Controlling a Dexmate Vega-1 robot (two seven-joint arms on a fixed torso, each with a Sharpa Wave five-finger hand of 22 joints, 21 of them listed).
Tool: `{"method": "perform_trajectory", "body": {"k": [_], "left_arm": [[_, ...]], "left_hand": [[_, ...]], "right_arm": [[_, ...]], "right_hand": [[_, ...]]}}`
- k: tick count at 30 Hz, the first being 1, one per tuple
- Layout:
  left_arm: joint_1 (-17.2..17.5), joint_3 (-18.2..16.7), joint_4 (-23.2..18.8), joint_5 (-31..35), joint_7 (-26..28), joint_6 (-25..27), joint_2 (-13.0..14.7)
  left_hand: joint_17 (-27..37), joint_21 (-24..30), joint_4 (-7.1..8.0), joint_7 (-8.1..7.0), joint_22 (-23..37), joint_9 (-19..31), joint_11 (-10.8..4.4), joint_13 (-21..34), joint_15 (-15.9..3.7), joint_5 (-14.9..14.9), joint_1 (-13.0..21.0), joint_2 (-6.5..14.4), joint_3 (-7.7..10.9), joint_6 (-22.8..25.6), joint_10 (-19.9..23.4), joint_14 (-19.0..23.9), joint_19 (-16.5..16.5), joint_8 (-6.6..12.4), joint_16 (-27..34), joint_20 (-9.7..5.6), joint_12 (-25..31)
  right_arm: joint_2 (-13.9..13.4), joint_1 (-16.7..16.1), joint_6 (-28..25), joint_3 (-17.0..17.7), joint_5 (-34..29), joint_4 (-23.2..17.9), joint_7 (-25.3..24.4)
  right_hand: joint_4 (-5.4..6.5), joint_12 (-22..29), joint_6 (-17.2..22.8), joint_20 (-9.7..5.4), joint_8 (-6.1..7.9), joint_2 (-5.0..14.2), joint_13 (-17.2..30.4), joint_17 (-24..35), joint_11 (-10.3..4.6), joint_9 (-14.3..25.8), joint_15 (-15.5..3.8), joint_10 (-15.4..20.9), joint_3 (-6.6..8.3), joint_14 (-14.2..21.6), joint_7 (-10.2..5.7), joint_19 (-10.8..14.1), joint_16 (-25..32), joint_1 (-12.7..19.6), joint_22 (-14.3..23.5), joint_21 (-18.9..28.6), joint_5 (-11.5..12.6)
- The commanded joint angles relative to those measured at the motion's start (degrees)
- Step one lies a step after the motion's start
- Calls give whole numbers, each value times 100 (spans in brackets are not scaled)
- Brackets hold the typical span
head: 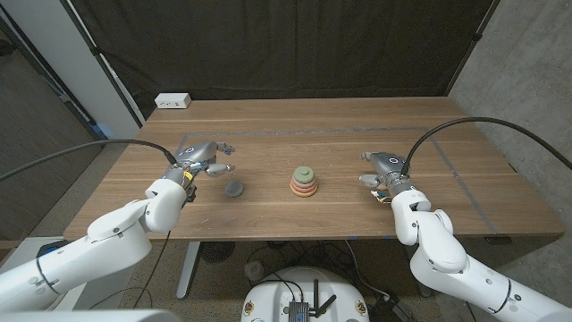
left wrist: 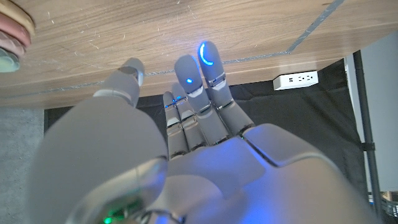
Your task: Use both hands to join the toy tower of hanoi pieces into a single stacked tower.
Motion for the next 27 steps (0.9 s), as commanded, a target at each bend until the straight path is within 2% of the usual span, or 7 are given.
{"method": "perform_trajectory", "body": {"k": [1, 6, 18, 27], "left_arm": [[-187, 9, -85, -20, -668, -49, 593], [-229, -31, -135, -143, -1000, -44, 856], [-372, -108, -121, -461, -1442, -200, 1240], [-676, 82, -97, -519, -1853, -265, 1463]], "left_hand": [[19, 4, 22, -23, 21, 5, -22, 0, -295, 2, 3, -38, -24, -2, -10, 33, 31, 16, 18, -767, 0], [7, -3, 15, -20, 21, 3, 1, -13, -295, 1, 16, -45, -22, -33, -35, 18, 14, 9, 7, -772, -7], [-9, -15, -24, -1, 22, -8, 13, -55, -296, -6, 103, -108, -21, -249, -285, -27, -35, -43, -6, -778, -66], [-27, -24, -42, -19, 31, -24, 53, -95, -295, -22, 245, -227, -41, -534, -617, -92, -134, -87, -16, -771, -113]], "right_arm": [[-37, 124, -100, -146, 126, 20, -51], [-37, 189, -105, -211, 178, 47, -65], [-53, 330, -134, -327, 293, 114, -76], [-64, 400, -145, -388, 382, 155, -139]], "right_hand": [[2, 13, 64, -604, 42, 32, 24, 32, 16, 17, -382, 60, -27, 8, -17, -25, -6, 58, 6, 23, -2], [10, 7, 82, -603, 48, 43, 33, 42, -1, 17, -381, 62, -30, 11, -21, -28, -11, 51, 5, 24, 3], [18, -5, 109, -603, 56, 60, 53, 12, 16, 18, -382, 72, -42, -24, -25, -49, -72, 32, 3, 19, 15], [20, -2, 146, -602, 69, 71, 66, 14, 10, 20, -382, 106, -50, -22, -43, -60, -88, 21, 2, 17, 25]]}}
